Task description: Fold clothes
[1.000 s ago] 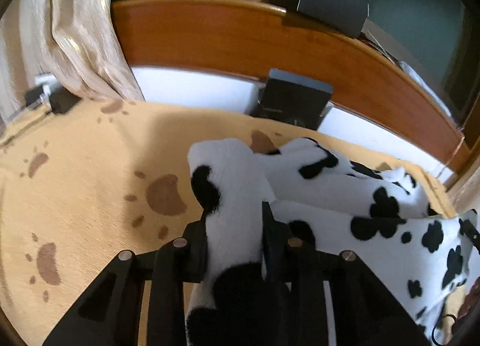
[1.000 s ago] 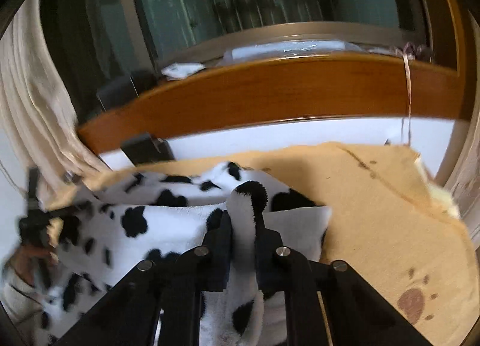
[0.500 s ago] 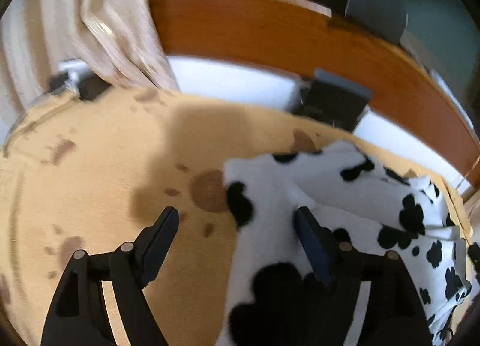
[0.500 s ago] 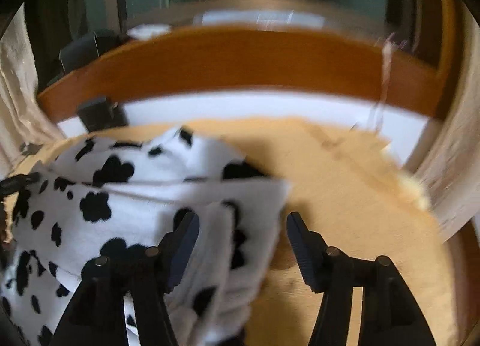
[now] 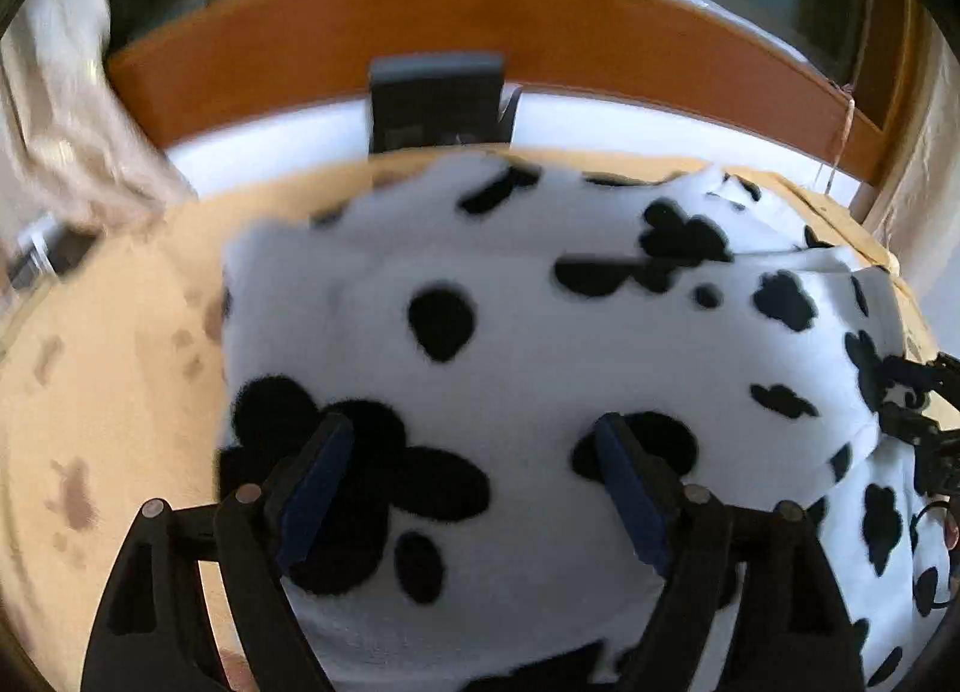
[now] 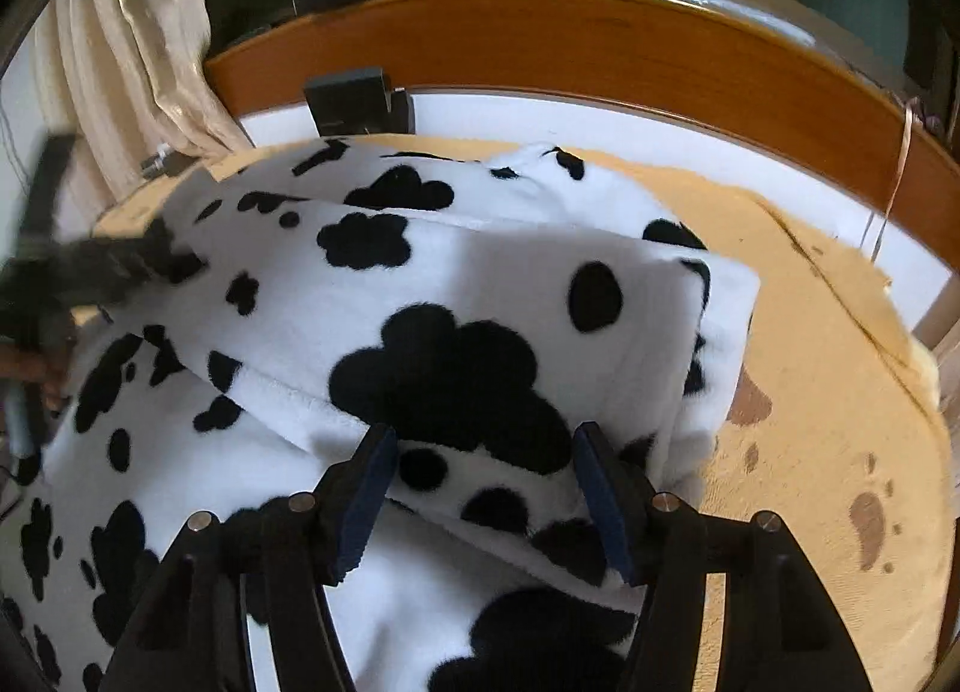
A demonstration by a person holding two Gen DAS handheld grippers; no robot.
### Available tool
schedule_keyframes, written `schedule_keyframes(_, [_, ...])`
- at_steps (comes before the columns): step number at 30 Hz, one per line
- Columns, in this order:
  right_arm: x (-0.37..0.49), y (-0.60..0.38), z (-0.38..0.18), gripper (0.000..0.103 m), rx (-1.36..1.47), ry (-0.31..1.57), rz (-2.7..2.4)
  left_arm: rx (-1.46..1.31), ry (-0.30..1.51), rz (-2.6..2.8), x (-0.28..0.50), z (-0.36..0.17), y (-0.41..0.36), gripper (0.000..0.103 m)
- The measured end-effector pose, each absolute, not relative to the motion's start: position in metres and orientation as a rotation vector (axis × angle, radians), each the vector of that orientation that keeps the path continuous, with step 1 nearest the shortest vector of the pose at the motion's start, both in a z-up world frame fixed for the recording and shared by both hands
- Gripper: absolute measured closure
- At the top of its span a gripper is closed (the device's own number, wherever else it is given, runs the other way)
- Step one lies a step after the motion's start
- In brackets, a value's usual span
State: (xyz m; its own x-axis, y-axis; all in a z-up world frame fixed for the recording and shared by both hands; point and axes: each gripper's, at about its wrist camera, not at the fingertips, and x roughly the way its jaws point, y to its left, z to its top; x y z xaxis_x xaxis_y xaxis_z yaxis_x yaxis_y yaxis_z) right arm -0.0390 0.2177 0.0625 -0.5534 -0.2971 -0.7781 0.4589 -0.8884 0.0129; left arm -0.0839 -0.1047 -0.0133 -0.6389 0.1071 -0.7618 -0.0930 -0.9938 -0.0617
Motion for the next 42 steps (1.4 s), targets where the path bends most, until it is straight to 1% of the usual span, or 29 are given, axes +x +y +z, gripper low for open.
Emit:
schedule_keyframes(4, [-0.033, 0.214, 0.056, 0.040, 1.126, 0.321, -2.452, -1.283, 0.040, 2.766, -0.083, -0.014, -0.099, 0.018])
schedule_keyframes(10, [-0.032, 0.213, 0.056, 0.038, 1.109, 0.309, -2.455, -1.279, 0.017, 2.753, -0.084, -0.013, -0.103, 0.017])
schedule_keyframes(13, [-0.031, 0.213, 0.058, 0.037, 1.113, 0.307, -2.452, -1.293, 0.020, 2.751, -0.078, -0.003, -0.102, 0.017])
schedule_keyframes(15, [-0.030, 0.213, 0.063, 0.037, 1.140, 0.296, -2.463, -1.271, 0.027, 2.746, -0.065, 0.009, -0.097, 0.016])
schedule_keyframes(18, [-0.017, 0.216, 0.084, 0.037, 1.110, 0.192, -2.501, -1.244, 0.055, 2.703, -0.044, 0.020, -0.086, 0.014])
schedule_keyframes(21, [0.002, 0.210, 0.099, 0.035, 1.052, 0.225, -2.514, -1.293, 0.063, 2.634, -0.027, 0.016, -0.077, 0.012])
schedule_keyframes(23, [0.012, 0.203, 0.094, 0.035, 1.080, 0.291, -2.487, -1.338, 0.036, 2.602, -0.021, 0.006, -0.076, 0.012])
schedule_keyframes(28, [0.021, 0.199, 0.060, 0.034, 1.251, 0.369, -2.395, -1.398, 0.005, 2.584, -0.009, -0.017, -0.080, 0.012])
schedule_keyframes(29, [0.022, 0.202, 0.054, 0.030, 1.259, 0.353, -2.392, -1.386, 0.000, 2.589, -0.008, -0.017, -0.081, 0.012])
schedule_keyframes(31, [0.023, 0.205, 0.052, 0.029, 1.242, 0.339, -2.388, -1.378, 0.004, 2.596, -0.007, -0.018, -0.081, 0.012])
schedule_keyframes(33, [0.025, 0.205, 0.051, 0.028, 1.229, 0.358, -2.396, -1.371, 0.054, 2.597, -0.007, -0.021, -0.076, 0.007])
schedule_keyframes(36, [0.027, 0.208, 0.050, 0.026, 1.210, 0.349, -2.408, -1.377, 0.098, 2.598, -0.007, -0.022, -0.071, 0.005])
schedule_keyframes(39, [0.029, 0.209, 0.050, 0.025, 1.201, 0.350, -2.416, -1.388, 0.063, 2.595, -0.005, -0.019, -0.076, 0.005])
schedule_keyframes(42, [0.028, 0.210, 0.050, 0.022, 1.200, 0.345, -2.422, -1.377, 0.010, 2.608, 0.011, -0.010, -0.080, 0.005])
